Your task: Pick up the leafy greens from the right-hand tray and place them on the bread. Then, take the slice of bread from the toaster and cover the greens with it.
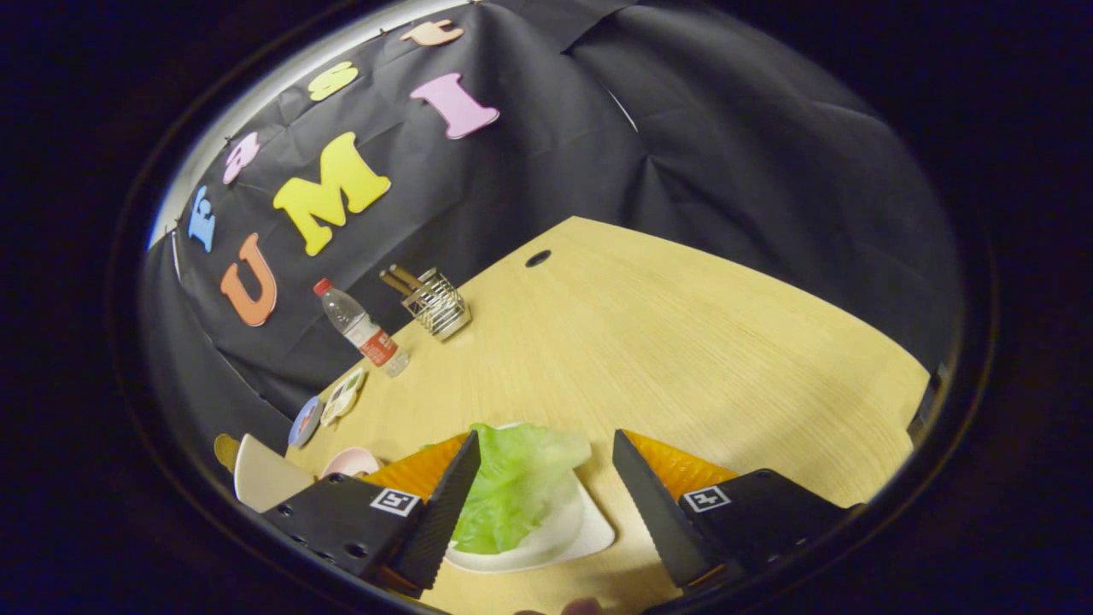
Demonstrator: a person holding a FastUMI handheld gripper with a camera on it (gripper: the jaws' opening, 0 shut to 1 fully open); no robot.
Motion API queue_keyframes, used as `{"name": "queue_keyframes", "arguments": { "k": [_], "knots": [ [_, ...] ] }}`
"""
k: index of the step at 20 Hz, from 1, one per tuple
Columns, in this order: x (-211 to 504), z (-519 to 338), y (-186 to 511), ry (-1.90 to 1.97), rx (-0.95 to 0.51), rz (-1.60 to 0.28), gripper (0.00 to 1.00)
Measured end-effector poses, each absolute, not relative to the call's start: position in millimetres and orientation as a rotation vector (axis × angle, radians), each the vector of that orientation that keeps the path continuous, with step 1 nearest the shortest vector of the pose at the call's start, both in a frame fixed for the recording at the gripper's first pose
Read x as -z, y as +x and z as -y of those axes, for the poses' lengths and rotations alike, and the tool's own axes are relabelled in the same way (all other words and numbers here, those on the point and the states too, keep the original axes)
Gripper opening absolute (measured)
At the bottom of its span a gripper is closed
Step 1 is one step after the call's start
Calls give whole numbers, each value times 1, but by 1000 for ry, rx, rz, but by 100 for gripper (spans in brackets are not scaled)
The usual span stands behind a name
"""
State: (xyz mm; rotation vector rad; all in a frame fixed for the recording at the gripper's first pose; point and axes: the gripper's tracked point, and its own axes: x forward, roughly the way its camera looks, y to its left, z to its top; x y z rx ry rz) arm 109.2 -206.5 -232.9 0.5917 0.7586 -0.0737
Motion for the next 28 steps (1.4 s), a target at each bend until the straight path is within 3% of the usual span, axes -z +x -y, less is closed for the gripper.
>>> {"name": "queue_keyframes", "arguments": {
  "k": [3,6,8,11,13,28],
  "knots": [
    [234,204,111,598,71,-755,95],
    [244,206,113,587,68,-778,71],
    [249,212,114,579,90,-784,37],
    [245,214,114,555,82,-778,21],
    [240,215,116,546,77,-765,0],
    [101,138,99,605,-87,-525,0]
  ]
}}
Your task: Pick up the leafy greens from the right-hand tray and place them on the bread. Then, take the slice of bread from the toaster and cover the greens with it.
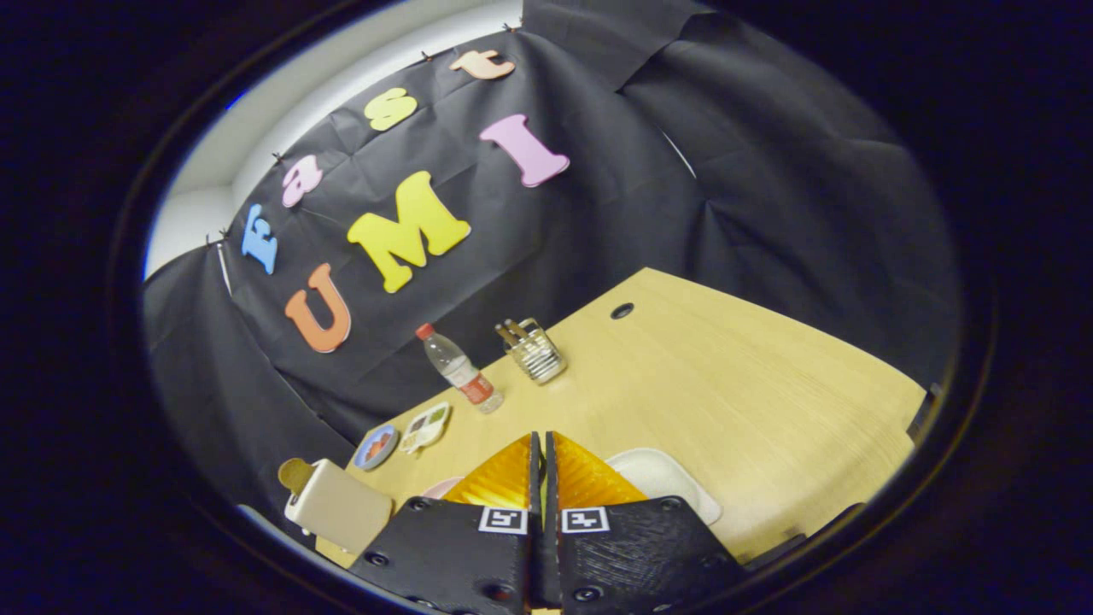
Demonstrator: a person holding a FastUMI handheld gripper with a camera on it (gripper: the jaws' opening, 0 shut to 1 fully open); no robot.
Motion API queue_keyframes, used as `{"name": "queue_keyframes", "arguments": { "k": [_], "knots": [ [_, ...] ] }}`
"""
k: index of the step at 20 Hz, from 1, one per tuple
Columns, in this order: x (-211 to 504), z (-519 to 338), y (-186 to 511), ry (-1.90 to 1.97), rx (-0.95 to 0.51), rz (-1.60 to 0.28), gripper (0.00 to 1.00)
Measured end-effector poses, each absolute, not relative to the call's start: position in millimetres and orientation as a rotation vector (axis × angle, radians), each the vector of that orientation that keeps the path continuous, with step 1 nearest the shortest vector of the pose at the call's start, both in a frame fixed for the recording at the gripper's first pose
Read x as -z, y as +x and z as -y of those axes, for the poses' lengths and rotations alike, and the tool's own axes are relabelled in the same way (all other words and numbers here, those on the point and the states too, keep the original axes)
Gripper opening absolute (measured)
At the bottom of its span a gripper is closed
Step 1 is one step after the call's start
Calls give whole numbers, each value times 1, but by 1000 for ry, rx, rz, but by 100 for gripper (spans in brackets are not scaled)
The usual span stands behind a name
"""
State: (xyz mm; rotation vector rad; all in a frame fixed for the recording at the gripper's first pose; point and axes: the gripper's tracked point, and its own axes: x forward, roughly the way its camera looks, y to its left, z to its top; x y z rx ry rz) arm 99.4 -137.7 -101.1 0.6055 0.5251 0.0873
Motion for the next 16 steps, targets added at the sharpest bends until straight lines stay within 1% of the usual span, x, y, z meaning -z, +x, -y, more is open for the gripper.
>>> {"name": "queue_keyframes", "arguments": {
  "k": [4,8,12,16],
  "knots": [
    [63,86,96,587,-161,-471,0],
    [46,18,92,578,-260,-454,0],
    [56,-55,93,587,-355,-480,0],
    [70,-105,90,660,-433,-526,0]
  ]
}}
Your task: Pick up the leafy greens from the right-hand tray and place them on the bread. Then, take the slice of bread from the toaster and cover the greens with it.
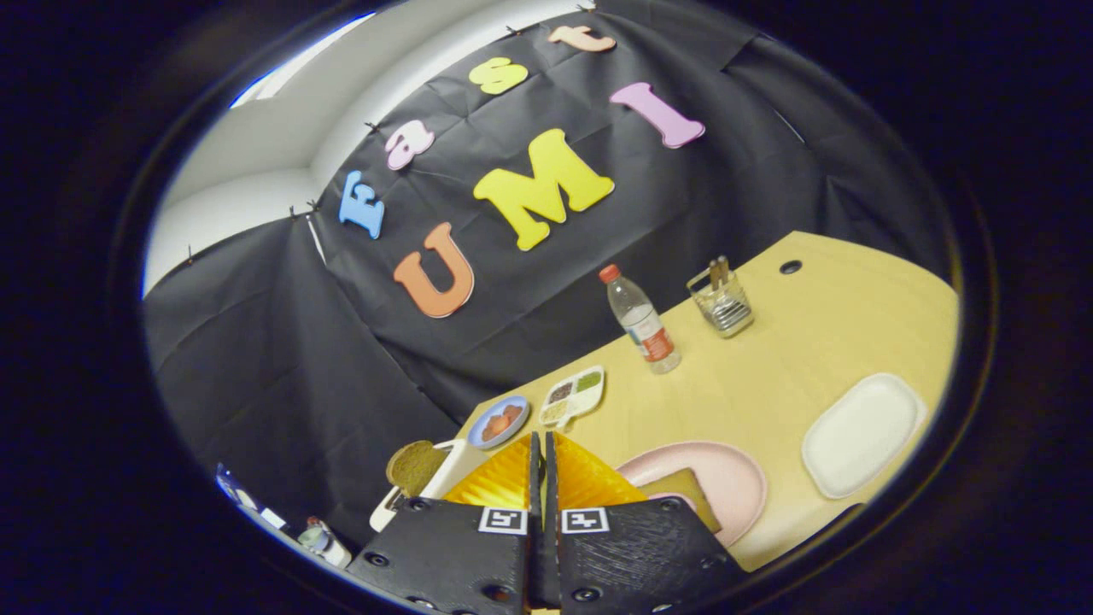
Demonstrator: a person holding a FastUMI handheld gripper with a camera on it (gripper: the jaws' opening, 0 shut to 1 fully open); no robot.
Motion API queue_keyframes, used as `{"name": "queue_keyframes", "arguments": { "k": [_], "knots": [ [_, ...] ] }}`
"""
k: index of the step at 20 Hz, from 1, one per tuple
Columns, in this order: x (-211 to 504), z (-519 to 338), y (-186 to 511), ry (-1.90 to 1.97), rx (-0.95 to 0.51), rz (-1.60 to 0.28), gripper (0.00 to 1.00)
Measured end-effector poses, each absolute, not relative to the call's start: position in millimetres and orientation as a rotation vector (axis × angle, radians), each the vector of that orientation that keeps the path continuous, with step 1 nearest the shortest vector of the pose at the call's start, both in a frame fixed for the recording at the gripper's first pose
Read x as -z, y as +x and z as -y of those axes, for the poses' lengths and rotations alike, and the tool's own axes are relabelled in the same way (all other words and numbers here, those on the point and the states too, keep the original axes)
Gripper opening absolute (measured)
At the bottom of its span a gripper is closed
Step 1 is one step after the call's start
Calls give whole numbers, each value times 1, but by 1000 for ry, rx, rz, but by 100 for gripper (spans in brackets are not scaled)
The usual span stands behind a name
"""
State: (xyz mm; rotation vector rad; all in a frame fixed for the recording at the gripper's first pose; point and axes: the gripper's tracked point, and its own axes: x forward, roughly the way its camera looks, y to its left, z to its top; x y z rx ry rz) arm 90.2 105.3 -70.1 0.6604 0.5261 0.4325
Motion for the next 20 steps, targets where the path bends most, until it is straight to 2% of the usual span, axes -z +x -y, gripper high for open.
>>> {"name": "queue_keyframes", "arguments": {
  "k": [5,10,18,19,20],
  "knots": [
    [112,-114,99,755,-434,-594,0],
    [157,-69,109,724,-312,-629,0],
    [200,-35,110,669,-230,-677,1],
    [208,-35,110,649,-226,-687,3],
    [209,-34,108,618,-229,-685,9]
  ]
}}
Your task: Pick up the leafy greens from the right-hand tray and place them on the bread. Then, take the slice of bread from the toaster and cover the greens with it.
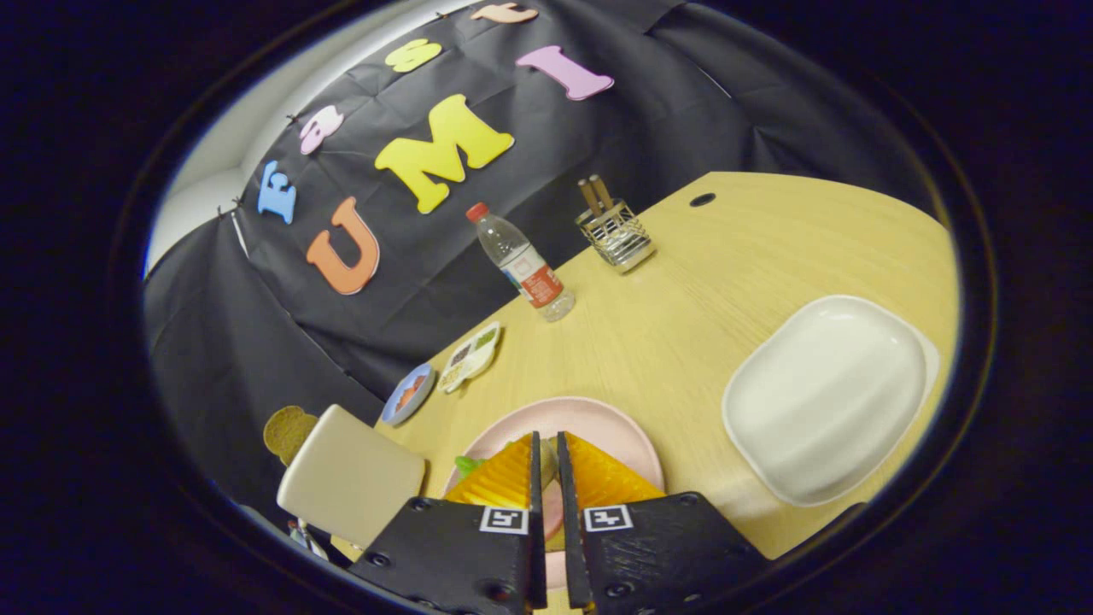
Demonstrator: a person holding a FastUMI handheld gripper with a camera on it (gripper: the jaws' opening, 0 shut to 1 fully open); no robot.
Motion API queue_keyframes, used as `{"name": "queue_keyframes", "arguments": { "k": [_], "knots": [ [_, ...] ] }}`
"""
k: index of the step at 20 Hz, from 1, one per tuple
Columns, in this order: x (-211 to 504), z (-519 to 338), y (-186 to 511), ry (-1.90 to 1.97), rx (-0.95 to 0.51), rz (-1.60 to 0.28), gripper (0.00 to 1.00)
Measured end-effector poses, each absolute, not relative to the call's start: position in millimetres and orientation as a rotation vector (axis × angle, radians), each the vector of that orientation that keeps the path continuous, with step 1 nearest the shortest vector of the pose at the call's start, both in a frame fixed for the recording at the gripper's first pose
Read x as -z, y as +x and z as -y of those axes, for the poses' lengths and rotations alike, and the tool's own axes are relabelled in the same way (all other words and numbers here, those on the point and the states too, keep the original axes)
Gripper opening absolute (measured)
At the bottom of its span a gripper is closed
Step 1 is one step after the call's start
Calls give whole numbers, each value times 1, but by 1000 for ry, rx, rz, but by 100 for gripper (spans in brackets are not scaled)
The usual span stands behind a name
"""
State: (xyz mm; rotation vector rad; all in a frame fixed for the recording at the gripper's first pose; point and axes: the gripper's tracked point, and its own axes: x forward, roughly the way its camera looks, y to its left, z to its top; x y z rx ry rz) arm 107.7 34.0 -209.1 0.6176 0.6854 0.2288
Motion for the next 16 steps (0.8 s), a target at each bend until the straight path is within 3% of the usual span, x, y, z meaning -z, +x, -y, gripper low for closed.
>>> {"name": "queue_keyframes", "arguments": {
  "k": [1,2,3,12,16],
  "knots": [
    [209,-32,108,591,-226,-679,10],
    [209,-30,108,573,-222,-671,22],
    [207,-29,108,561,-221,-660,24],
    [164,-11,102,350,-110,-504,94],
    [94,-35,93,308,-87,-372,95]
  ]
}}
